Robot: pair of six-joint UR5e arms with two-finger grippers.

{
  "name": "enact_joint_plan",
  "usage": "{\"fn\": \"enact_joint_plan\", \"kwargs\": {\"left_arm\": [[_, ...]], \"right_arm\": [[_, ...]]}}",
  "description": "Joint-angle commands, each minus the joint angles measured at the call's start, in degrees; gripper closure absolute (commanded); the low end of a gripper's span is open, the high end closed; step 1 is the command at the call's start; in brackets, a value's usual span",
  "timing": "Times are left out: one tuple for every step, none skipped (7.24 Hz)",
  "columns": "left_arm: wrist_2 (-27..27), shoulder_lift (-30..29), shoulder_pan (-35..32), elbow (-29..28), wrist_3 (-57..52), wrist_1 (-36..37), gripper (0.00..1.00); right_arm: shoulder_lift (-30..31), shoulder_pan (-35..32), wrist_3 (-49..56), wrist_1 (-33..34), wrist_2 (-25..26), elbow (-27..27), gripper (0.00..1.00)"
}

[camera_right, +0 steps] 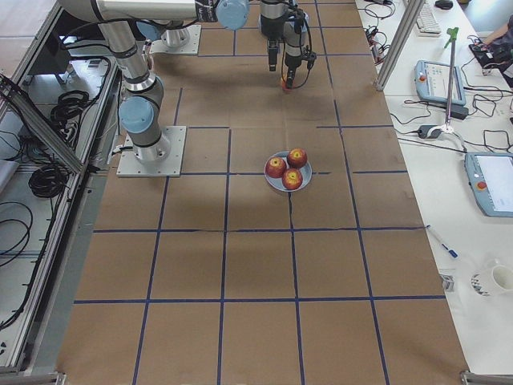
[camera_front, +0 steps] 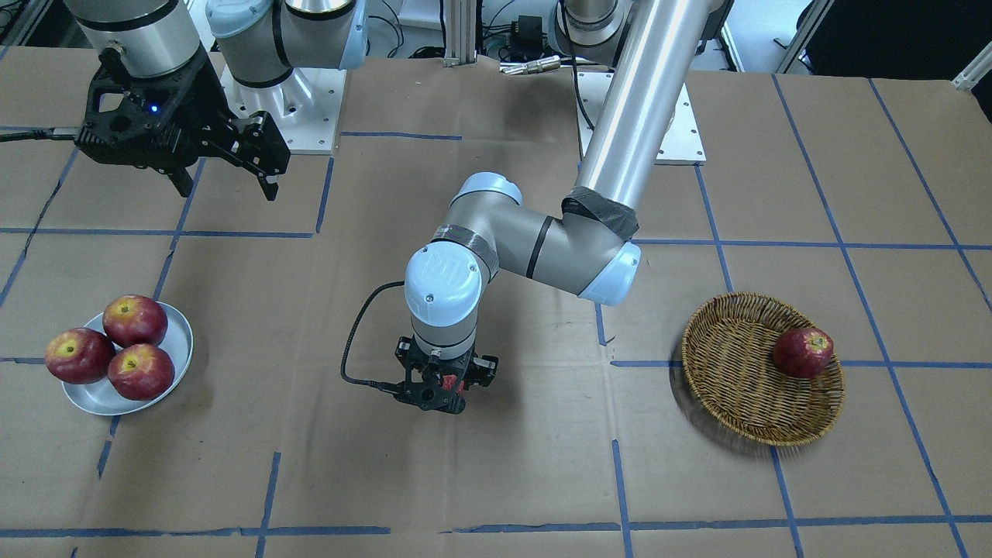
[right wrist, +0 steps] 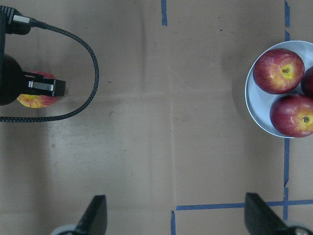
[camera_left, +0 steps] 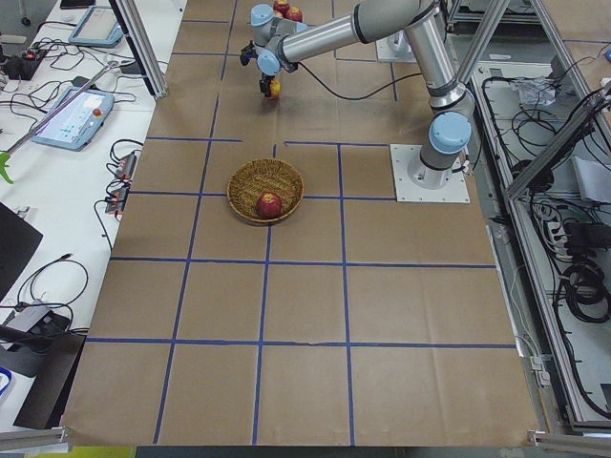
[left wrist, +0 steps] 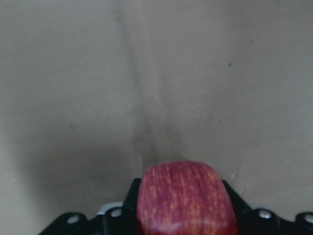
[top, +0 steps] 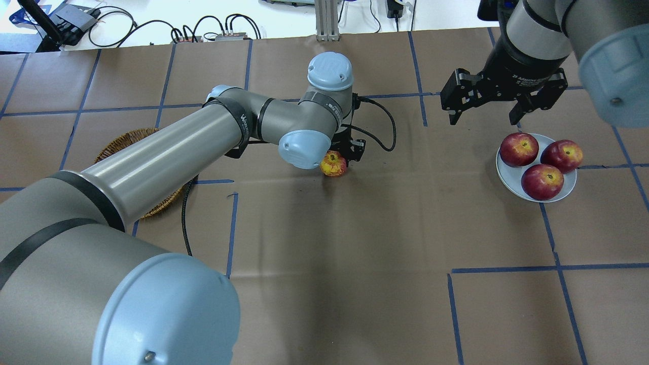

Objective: Transfer apple from basket to plate
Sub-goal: 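Carry the apple with the left gripper toward the table center and lower it, then open the left gripper and raise it back above the basket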

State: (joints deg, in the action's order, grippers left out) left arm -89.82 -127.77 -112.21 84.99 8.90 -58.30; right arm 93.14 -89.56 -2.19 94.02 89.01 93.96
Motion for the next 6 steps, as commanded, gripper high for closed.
{"fn": "enact_joint_plan", "kwargs": {"left_arm": [[0.0, 2.8, 0.0, -1.7, 0.1, -5.1, 0.01], [-0.4, 6.6, 1.0, -1.8, 0.0, -5.9, 0.01], [-1.6, 10.1, 3.0, -1.7, -0.5, -7.5, 0.01], [-2.6, 13.7, 7.0, -0.8, -2.7, -10.2, 0.01], [-2.7, 18.5, 10.9, 0.3, -4.8, -13.3, 0.01], [-2.7, 22.3, 13.1, 0.3, -4.9, -17.9, 0.01]], "right_arm": [[0.0, 0.0, 0.0, -0.1, -0.2, 0.0, 0.00], [0.0, 0.0, 0.0, -0.1, -0.2, 0.0, 0.00], [0.0, 0.0, 0.1, -0.1, -0.1, 0.1, 0.00], [0.0, 0.0, 0.0, -0.1, -0.1, 0.0, 0.00], [0.0, 0.0, 0.0, -0.1, -0.1, 0.0, 0.00], [0.0, 0.0, 0.0, -0.1, -0.1, 0.1, 0.00]]}}
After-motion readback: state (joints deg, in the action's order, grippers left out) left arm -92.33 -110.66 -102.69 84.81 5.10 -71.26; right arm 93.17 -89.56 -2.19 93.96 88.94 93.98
